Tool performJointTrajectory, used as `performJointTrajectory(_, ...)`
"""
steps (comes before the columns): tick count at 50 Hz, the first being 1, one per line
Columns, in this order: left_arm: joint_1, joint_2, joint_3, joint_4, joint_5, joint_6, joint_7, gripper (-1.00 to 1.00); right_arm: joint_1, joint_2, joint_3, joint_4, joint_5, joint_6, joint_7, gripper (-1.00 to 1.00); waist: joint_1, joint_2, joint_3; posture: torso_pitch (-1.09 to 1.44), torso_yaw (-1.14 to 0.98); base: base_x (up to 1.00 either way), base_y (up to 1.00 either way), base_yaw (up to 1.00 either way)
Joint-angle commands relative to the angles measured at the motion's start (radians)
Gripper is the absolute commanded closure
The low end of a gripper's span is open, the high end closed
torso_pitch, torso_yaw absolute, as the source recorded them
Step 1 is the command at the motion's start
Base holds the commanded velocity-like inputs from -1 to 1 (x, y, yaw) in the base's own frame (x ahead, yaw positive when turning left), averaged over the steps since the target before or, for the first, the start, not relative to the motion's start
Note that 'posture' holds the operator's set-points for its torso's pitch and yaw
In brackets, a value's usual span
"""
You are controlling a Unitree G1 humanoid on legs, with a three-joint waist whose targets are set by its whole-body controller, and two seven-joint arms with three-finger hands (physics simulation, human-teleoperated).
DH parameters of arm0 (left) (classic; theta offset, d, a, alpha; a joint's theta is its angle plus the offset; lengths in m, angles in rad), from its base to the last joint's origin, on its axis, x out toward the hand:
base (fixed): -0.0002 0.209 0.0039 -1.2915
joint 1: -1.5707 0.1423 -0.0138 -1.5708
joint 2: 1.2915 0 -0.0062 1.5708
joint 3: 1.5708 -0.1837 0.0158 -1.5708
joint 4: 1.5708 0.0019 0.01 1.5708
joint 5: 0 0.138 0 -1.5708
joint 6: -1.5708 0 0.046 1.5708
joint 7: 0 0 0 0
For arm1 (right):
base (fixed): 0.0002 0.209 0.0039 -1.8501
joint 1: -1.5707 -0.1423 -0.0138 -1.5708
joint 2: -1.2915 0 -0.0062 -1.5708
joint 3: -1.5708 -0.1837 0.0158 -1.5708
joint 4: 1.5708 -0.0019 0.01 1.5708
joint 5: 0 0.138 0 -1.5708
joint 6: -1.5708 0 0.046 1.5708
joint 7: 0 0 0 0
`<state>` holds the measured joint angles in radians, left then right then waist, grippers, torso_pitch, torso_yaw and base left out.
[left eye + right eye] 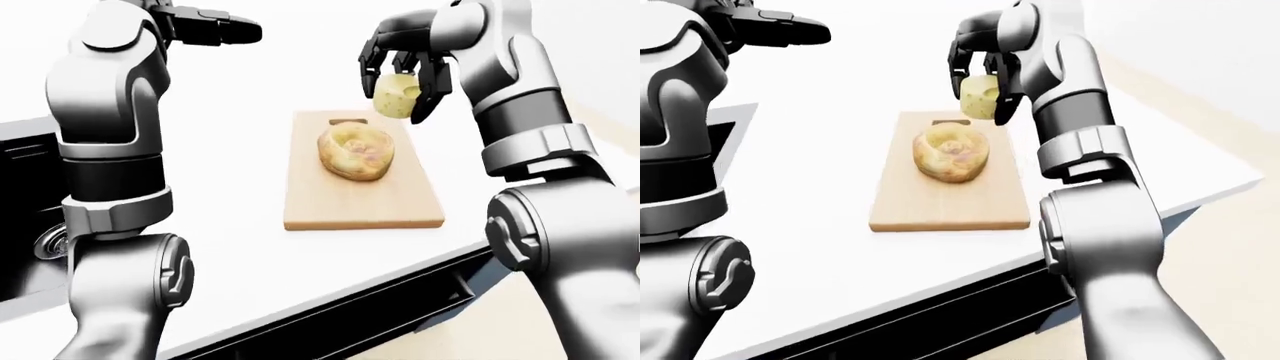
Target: Pick up the wedge of cheese and place it on the slice of bread to prepare a simple cheese on bread dish.
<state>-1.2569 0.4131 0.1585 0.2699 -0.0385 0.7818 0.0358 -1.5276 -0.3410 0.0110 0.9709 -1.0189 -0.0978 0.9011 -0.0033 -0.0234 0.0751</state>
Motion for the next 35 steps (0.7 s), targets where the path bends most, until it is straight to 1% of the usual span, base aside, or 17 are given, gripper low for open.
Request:
performJointTrajectory(1, -0.028, 0.007, 0.003, -0.021, 0.000, -0.017, -0.001, -1.00, -0.030, -0.014, -0.010, -0.021, 0.003, -0.001, -0.012, 1.00, 0.011, 0.002, -0.040, 0.00, 0.00, 0.00, 0.00, 0.00)
performJointTrajectory(2, -0.029, 0.007, 0.003, -0.020, 0.001, -0.017, 0.000, -1.00, -0.037, -0.015, -0.010, -0.020, 0.003, 0.000, -0.006, 1.00, 0.004, 0.017, -0.029, 0.00, 0.00, 0.00, 0.00, 0.00)
performJointTrajectory(4, -0.030, 0.006, 0.002, -0.023, 0.001, -0.013, 0.000, -1.00, -0.054, -0.013, -0.008, -0.002, 0.002, -0.002, -0.009, 1.00, 0.000, 0.023, -0.044, 0.00, 0.00, 0.00, 0.00, 0.00)
performJointTrajectory(5, -0.030, 0.005, 0.002, -0.024, 0.000, -0.013, 0.000, -1.00, -0.060, -0.009, -0.007, 0.005, 0.002, -0.004, -0.011, 1.00, -0.003, 0.028, -0.046, 0.00, 0.00, 0.00, 0.00, 0.00)
performJointTrajectory(8, -0.029, 0.008, 0.004, -0.016, 0.000, -0.020, -0.002, -1.00, -0.085, -0.004, -0.004, 0.033, 0.001, -0.009, -0.020, 1.00, -0.011, 0.042, -0.044, 0.00, 0.00, 0.00, 0.00, 0.00)
performJointTrajectory(12, -0.024, 0.011, 0.007, -0.011, -0.001, -0.027, -0.003, -1.00, -0.116, 0.003, 0.000, 0.066, -0.001, -0.017, -0.032, 1.00, -0.019, 0.051, -0.043, 0.00, 0.00, 0.00, 0.00, 0.00)
performJointTrajectory(16, -0.025, 0.015, 0.008, -0.009, -0.002, -0.027, -0.004, -1.00, -0.150, 0.006, 0.005, 0.103, -0.007, -0.027, -0.046, 1.00, -0.025, 0.055, -0.042, 0.00, 0.00, 0.00, 0.00, 0.00)
performJointTrajectory(21, -0.023, 0.015, 0.009, -0.001, -0.004, -0.033, -0.002, -1.00, -0.180, 0.015, 0.008, 0.153, -0.016, -0.026, -0.080, 1.00, -0.028, 0.055, -0.040, 0.00, 0.00, 0.00, 0.00, 0.00)
performJointTrajectory(30, -0.029, 0.017, 0.009, 0.005, -0.007, -0.034, -0.001, -1.00, -0.209, 0.044, 0.003, 0.224, -0.004, -0.028, -0.141, 1.00, -0.024, 0.054, -0.035, 0.00, 0.00, 0.00, 0.00, 0.00)
performJointTrajectory(35, -0.023, 0.020, 0.011, -0.001, -0.009, -0.033, -0.002, -1.00, -0.206, 0.050, 0.007, 0.257, -0.003, -0.030, -0.175, 1.00, -0.020, 0.054, -0.034, 0.00, 0.00, 0.00, 0.00, 0.00)
